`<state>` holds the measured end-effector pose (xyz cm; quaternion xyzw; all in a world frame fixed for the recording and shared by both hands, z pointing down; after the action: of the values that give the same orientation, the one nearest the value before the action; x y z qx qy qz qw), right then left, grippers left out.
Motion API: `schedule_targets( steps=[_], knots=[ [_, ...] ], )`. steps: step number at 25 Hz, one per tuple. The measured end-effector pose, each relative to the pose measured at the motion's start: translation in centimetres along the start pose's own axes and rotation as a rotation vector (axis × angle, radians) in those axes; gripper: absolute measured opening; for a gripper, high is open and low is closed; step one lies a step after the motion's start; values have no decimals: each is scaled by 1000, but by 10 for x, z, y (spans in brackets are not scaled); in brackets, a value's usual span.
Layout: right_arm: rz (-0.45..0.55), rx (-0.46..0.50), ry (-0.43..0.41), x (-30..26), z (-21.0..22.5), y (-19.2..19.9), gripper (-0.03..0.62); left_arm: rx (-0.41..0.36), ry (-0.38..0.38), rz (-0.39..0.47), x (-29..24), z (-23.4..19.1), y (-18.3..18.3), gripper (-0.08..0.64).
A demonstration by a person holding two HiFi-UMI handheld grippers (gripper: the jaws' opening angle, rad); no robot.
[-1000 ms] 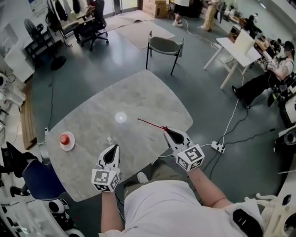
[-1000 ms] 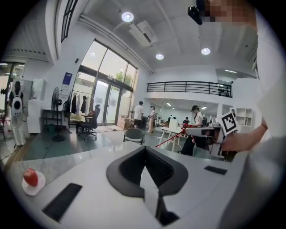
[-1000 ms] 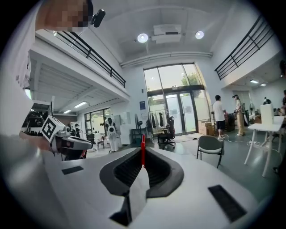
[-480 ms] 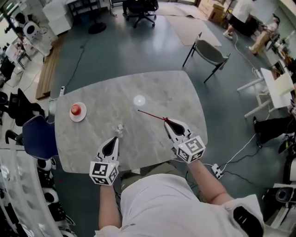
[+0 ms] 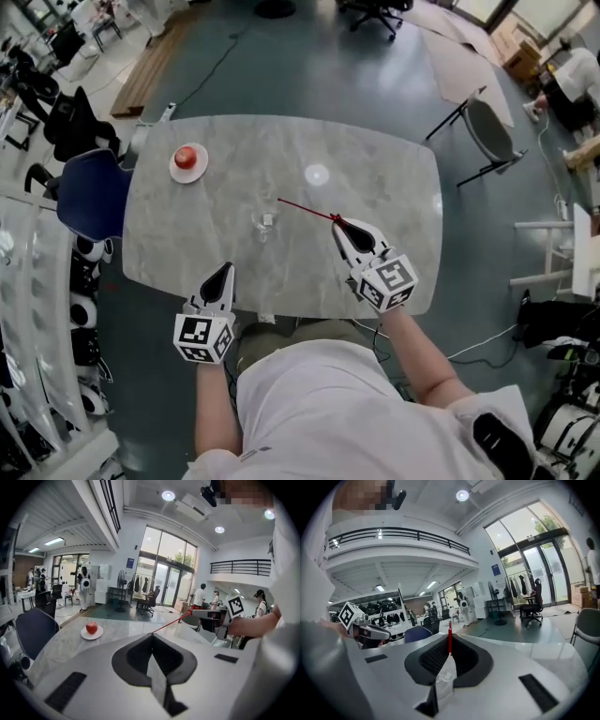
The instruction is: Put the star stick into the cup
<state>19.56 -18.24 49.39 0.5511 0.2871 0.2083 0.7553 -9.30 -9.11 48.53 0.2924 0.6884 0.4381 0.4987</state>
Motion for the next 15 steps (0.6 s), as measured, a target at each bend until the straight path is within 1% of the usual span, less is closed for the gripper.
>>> schedule_targets(
  steps=[3, 6, 9, 15],
  knots=[
    [-32, 12, -66, -16, -5, 5, 26, 41, -62, -8, 16, -3, 15, 2],
    [-63, 21, -101, -31, -12, 13, 26, 74, -96, -15, 29, -9, 28, 2],
    [-98, 29, -116, -47, -20, 24, 26, 97, -114, -23, 38, -19, 38, 2],
    [-167, 62, -112, -68, -24, 48, 26, 120, -136, -43, 50, -31, 47, 2]
  ],
)
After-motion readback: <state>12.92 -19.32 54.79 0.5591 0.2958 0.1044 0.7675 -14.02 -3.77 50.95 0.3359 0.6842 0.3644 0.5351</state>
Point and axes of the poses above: the fingertips, and each gripper's own axes: x backward along the fingers, z to its right, y out of its underside, the point moved 7 cm from there along x, backward along the fingers, and after that the axes turned 4 degrees about -y, right-handed, at the moved point
